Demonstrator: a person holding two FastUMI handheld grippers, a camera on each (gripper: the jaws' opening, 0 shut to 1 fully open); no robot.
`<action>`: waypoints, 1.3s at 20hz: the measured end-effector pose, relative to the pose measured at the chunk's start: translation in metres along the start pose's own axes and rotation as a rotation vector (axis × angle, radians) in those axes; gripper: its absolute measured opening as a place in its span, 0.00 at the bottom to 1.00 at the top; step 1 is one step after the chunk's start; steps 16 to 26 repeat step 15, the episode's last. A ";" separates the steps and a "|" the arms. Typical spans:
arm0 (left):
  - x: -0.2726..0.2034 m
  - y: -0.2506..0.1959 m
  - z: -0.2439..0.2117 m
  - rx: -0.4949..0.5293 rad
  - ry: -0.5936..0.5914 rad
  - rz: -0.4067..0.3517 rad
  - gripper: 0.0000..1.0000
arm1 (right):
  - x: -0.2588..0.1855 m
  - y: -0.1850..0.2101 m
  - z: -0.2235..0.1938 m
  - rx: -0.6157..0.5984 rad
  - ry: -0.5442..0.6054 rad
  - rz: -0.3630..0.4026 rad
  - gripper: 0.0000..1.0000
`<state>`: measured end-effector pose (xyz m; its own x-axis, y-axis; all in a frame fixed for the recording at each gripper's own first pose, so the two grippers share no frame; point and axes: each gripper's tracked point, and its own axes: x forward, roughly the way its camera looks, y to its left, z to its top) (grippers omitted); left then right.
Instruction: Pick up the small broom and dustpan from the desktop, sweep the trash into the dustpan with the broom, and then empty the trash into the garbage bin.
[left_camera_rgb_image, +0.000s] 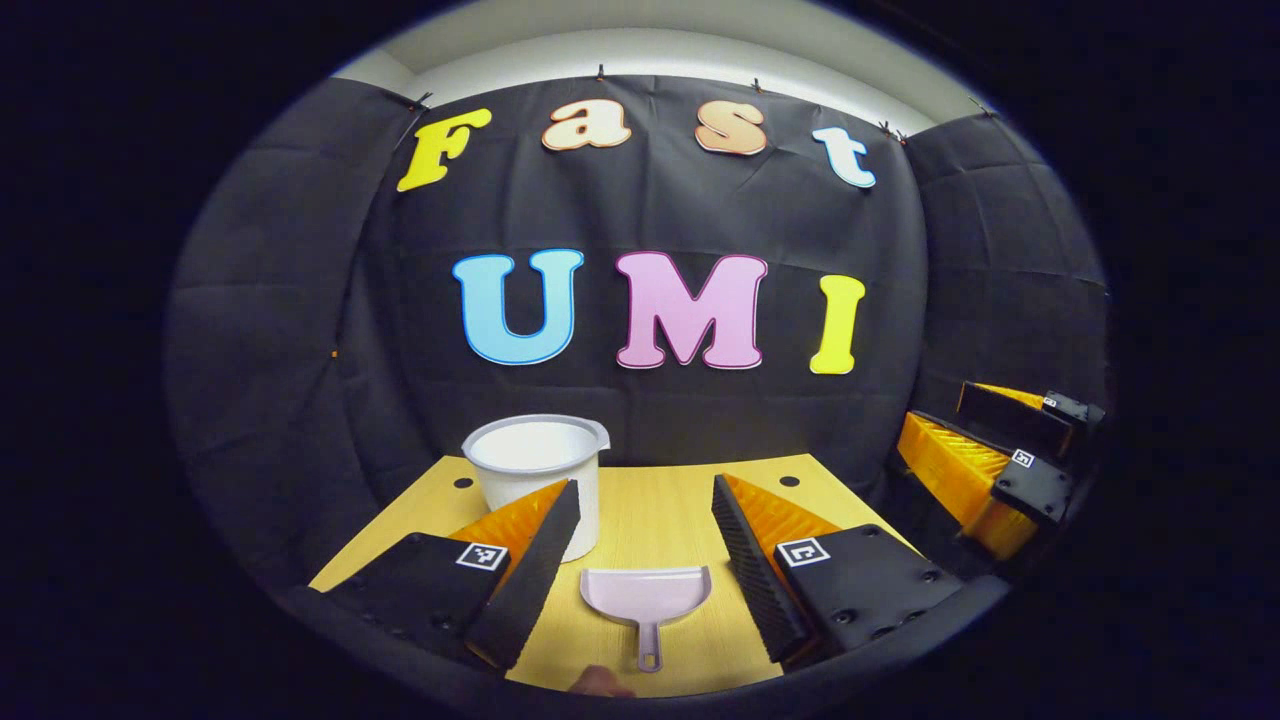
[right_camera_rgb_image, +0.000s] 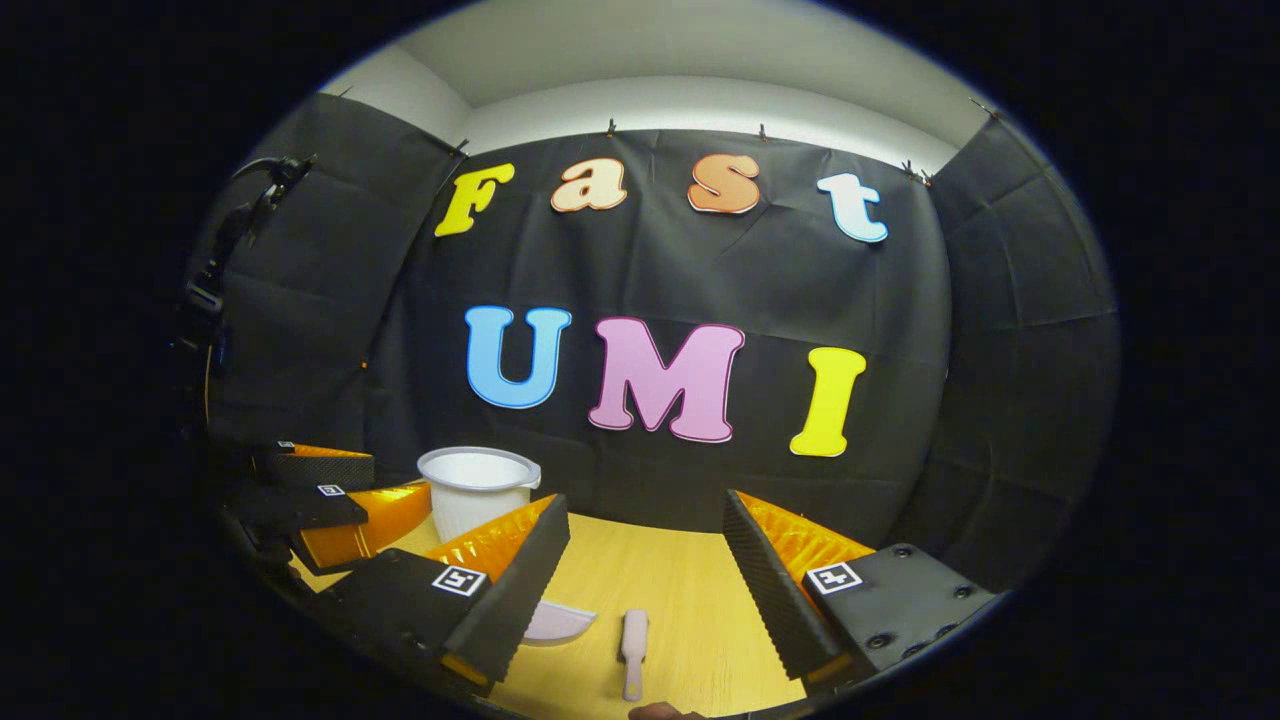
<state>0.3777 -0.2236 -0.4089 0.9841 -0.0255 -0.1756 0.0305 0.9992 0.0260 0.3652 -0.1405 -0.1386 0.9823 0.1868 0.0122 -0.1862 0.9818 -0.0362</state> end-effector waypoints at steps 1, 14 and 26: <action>-0.005 0.000 0.000 -0.010 -0.008 0.013 0.81 | -0.007 -0.002 0.005 -0.010 -0.010 0.006 1.00; -0.010 -0.003 -0.005 -0.058 -0.044 -0.019 0.78 | -0.045 -0.011 -0.002 0.137 0.065 -0.061 0.99; -0.012 -0.004 -0.005 -0.069 -0.033 -0.031 0.80 | -0.046 -0.010 -0.007 0.134 0.083 -0.065 1.00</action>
